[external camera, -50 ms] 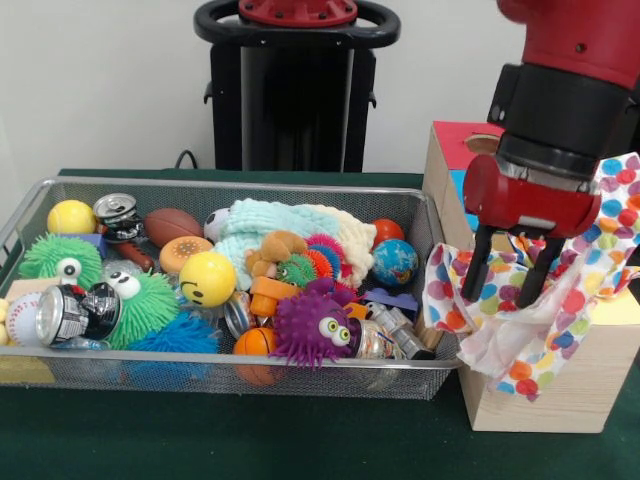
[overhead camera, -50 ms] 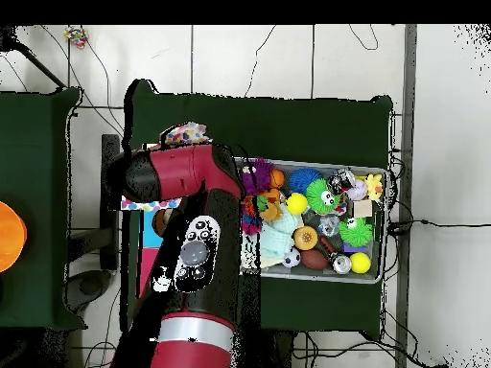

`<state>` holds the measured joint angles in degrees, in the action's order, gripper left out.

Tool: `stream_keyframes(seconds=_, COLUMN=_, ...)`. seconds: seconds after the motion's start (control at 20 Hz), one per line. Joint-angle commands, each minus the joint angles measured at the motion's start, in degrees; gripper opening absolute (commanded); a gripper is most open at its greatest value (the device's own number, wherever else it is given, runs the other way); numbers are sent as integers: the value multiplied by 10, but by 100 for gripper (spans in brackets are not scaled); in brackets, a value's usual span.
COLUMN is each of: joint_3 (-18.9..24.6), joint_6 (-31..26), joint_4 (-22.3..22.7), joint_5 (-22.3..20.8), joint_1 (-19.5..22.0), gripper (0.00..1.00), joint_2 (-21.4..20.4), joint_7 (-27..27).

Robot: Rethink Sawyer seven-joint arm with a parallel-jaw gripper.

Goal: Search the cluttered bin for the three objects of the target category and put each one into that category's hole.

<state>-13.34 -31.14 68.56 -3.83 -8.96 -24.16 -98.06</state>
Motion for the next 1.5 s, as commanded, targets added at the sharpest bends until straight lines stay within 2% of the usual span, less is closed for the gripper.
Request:
stream_keyframes(seconds=0.05, joint_3=81, joint_6=-9, joint_4=13, joint_5=9, joint_1=30, gripper=100, joint_2=76, joint_7=-48)
stream_keyframes(seconds=0.2, joint_3=58, joint_6=-33, joint_4=-11, joint_5=6, joint_1=13, gripper=100, joint_2=80, joint_7=-61)
stream_keyframes(seconds=0.35, joint_3=33, joint_6=-65, joint_4=-21, joint_5=3, joint_1=-4, gripper=100, joint_2=68, joint_7=-72)
stream_keyframes(seconds=0.75, joint_3=29, joint_6=-102, joint_4=-16, joint_5=3, joint_1=-7, gripper=100, joint_2=52, joint_7=-57)
stream_keyframes(seconds=1.1, joint_3=29, joint_6=-109, joint_4=35, joint_5=7, joint_1=-20, gripper=100, joint_2=17, joint_7=-65)
stream_keyframes(seconds=1.35, joint_3=35, joint_6=-87, joint_4=53, joint_5=6, joint_1=-19, gripper=100, joint_2=16, joint_7=-65)
stream_keyframes(seconds=1.5, joint_3=37, joint_6=-94, joint_4=68, joint_5=11, joint_1=-21, gripper=100, joint_2=15, joint_7=-71)
